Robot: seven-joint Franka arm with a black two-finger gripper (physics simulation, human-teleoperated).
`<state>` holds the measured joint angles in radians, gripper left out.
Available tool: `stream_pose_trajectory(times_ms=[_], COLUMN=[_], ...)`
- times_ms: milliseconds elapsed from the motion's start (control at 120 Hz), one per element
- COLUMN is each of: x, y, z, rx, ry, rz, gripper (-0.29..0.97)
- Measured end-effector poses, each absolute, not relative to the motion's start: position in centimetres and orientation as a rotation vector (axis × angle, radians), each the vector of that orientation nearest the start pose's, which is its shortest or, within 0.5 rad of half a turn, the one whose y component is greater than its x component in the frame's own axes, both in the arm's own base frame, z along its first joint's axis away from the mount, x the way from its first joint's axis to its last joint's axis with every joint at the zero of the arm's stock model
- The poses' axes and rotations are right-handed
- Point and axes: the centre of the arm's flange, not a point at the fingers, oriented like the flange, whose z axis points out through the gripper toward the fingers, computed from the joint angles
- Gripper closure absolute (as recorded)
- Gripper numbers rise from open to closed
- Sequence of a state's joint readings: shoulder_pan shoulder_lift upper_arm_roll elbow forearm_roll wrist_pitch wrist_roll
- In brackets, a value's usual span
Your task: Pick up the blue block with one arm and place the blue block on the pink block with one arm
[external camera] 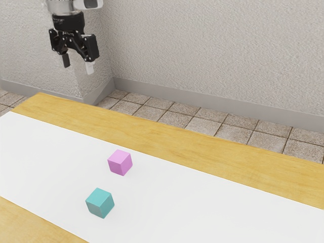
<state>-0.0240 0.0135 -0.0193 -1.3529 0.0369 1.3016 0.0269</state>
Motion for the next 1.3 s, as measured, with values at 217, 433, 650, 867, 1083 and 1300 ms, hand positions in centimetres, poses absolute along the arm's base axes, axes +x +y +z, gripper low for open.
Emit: stream_pose_trajectory(times_ms=[217,433,650,867,1083,1300], x=[55.7,55.2,55.4,53.9,52.9,53.0], y=[1.3,8.9,7.7,5.9,3.7,2.1], z=[61.3,51.0,39.9,35.1,32.1,29.5], rx=[-3.118,-3.121,-3.119,-3.152,-3.172,-3.187], ry=[0.019,-0.251,-0.213,-0.197,-0.156,-0.127], rz=[0.103,0.204,0.176,0.047,0.003,0.023], gripper=[0.03,0.02,0.02,0.03,0.03,0.04])
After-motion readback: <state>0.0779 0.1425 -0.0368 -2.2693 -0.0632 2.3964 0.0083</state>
